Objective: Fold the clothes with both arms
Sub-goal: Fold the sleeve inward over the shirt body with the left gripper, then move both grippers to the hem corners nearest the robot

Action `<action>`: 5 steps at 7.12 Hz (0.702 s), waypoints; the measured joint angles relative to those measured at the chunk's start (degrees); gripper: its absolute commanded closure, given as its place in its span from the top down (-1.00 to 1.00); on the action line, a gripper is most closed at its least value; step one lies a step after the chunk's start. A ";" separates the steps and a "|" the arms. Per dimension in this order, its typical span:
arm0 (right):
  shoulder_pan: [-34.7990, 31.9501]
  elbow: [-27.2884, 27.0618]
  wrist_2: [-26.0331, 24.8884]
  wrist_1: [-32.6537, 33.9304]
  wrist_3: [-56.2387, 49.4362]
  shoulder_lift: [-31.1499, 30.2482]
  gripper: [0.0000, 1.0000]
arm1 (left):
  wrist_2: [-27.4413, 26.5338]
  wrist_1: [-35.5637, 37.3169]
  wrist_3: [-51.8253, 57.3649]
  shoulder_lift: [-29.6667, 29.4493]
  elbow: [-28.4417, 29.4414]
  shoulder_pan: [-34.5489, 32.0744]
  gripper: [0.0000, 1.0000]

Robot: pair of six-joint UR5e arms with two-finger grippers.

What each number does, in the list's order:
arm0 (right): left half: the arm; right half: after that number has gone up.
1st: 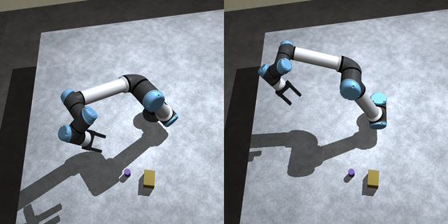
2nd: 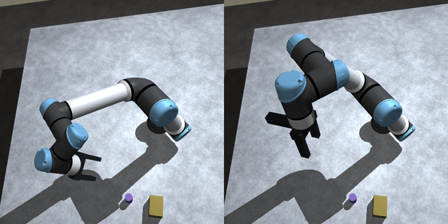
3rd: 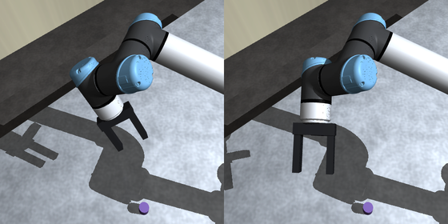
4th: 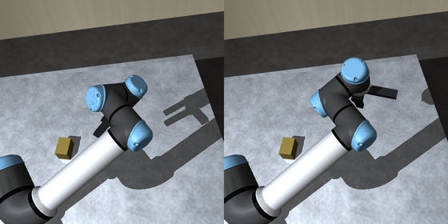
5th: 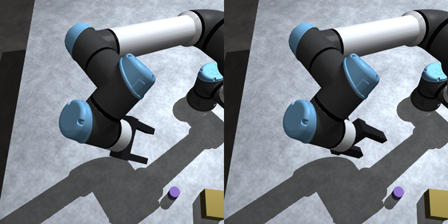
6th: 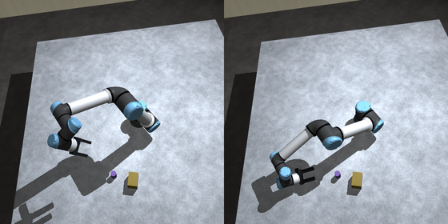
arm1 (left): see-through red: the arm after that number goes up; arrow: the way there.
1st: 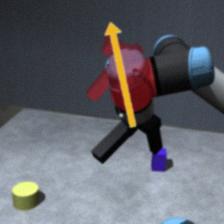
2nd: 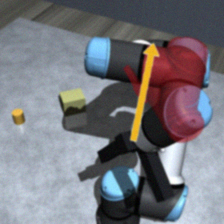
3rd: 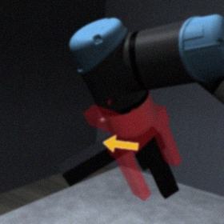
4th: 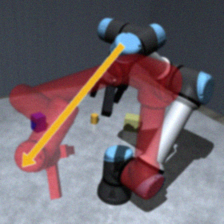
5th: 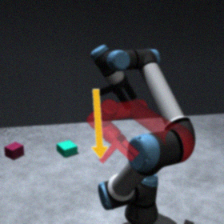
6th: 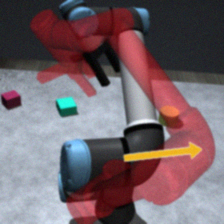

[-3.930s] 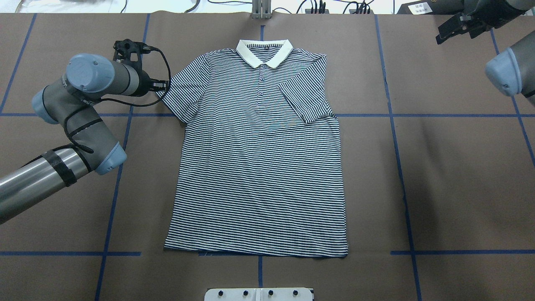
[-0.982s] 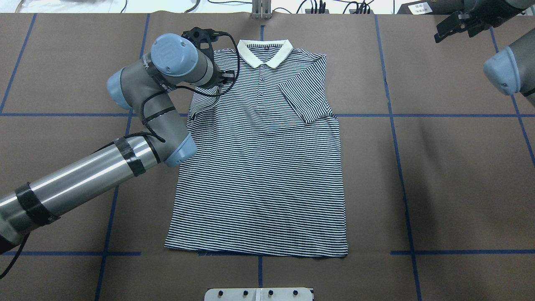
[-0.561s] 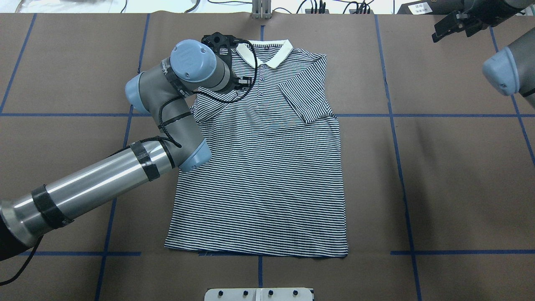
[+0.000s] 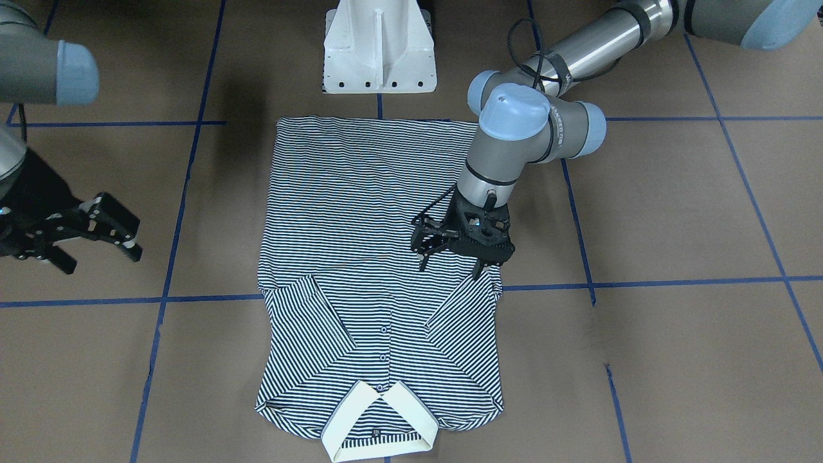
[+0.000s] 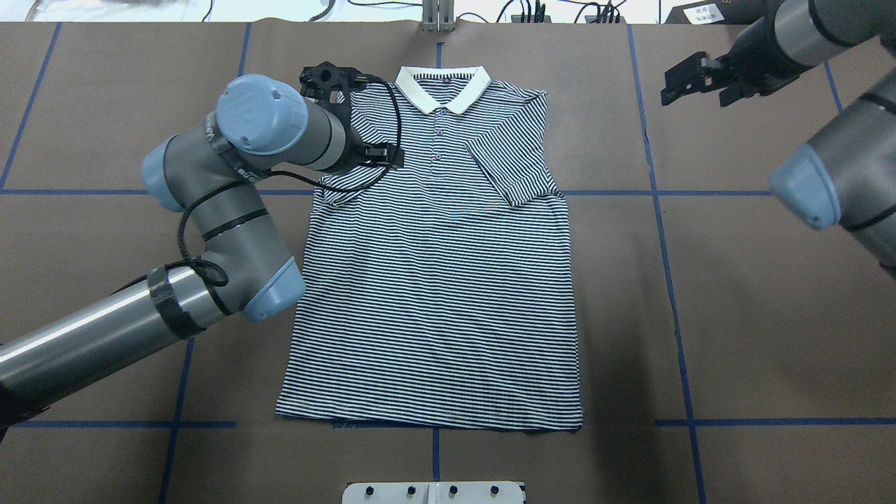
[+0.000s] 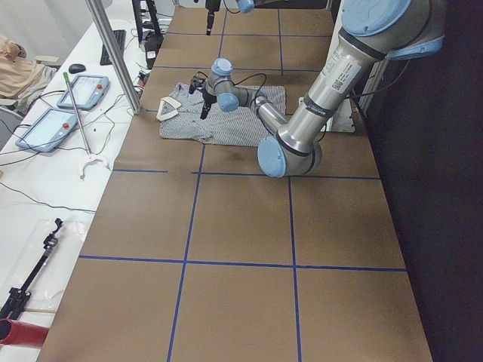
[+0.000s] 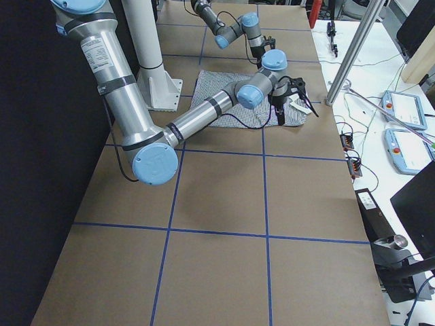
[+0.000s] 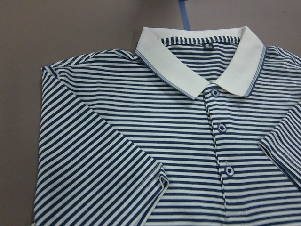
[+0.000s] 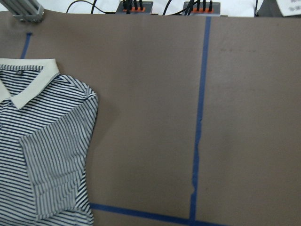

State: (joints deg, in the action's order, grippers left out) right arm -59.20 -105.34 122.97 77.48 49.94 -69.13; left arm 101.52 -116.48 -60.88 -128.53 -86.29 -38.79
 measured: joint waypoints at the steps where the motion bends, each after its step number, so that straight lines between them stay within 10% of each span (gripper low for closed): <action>1: 5.86 -6.52 -3.90 0.07 7.29 -3.39 1.00 | 0.12 1.41 -0.22 4.87 -7.24 0.78 1.00; 4: 28.30 -21.15 -22.43 0.12 28.35 -14.12 0.83 | -1.01 2.08 -6.55 18.91 -23.83 8.44 1.00; 5: 35.36 -22.86 -29.26 0.12 33.85 -16.07 0.83 | -2.70 2.06 -10.72 22.60 -27.31 12.26 0.69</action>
State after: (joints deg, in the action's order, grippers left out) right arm -23.84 -128.20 93.71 77.61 83.79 -85.20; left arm 98.83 -114.42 -71.60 -105.93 -113.60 -26.53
